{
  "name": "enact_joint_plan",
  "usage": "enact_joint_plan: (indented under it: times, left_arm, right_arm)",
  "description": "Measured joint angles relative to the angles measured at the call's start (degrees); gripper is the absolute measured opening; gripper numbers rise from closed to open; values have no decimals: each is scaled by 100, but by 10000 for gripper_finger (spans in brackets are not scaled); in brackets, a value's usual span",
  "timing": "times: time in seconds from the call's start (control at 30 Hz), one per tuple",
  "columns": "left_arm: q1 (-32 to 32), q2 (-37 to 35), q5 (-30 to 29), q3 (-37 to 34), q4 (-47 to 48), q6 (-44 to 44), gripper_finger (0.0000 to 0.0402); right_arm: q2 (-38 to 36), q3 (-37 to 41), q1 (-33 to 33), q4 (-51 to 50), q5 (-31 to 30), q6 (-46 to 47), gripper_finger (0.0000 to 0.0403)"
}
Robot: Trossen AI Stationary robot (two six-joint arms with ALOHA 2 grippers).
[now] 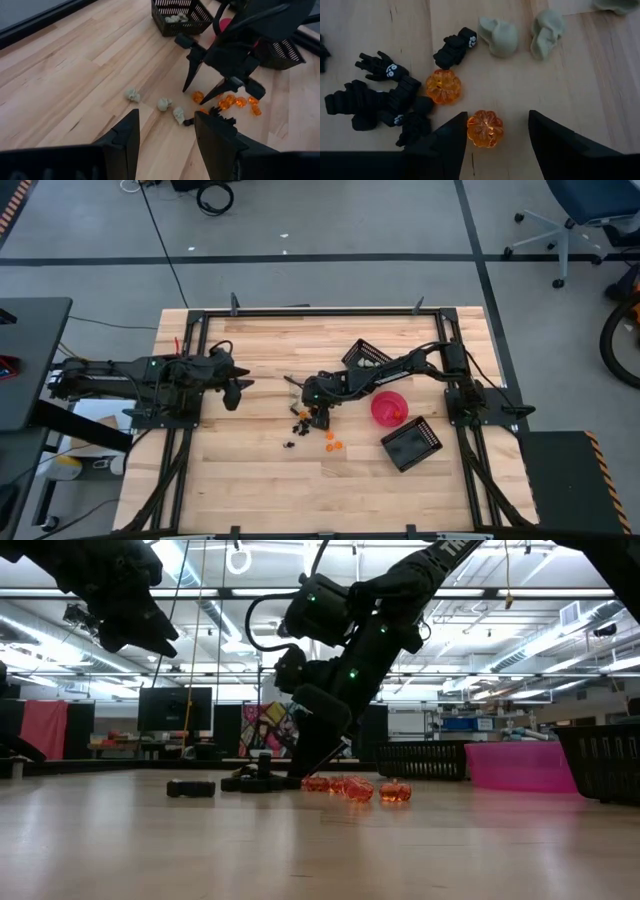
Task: Sort Halloween decoration
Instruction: Put the orange pumpkin toy into the red bowl
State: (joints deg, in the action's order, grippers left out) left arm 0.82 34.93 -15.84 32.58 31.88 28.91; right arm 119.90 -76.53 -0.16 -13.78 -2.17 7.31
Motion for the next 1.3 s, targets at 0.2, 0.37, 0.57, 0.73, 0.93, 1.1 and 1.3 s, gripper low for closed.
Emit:
enact_joint_plan:
  times: [0.2,0.37,0.57,0.73,0.93,1.1,1.3]
  left_arm:
    - [0,-5,0,0,-2,0,162]
    - [0,-4,0,0,4,0,162]
    - [0,-4,0,0,6,-2,162]
    - [0,-4,0,0,4,-9,162]
    - [0,-4,0,0,-39,-149,162]
    - [0,-5,-2,0,-37,-157,162]
    - [0,-6,-2,0,-37,-128,162]
  right_arm:
    - [0,0,2,-10,31,-90,166]
    - [-2,0,4,-19,37,-87,115]
    - [-48,-20,4,-150,72,-85,85]
    - [-173,-5,7,-522,94,20,83]
    - [-335,11,4,-953,94,24,73]
    - [-378,9,4,-1131,118,159,68]
    - [-382,-39,2,-1377,500,215,66]
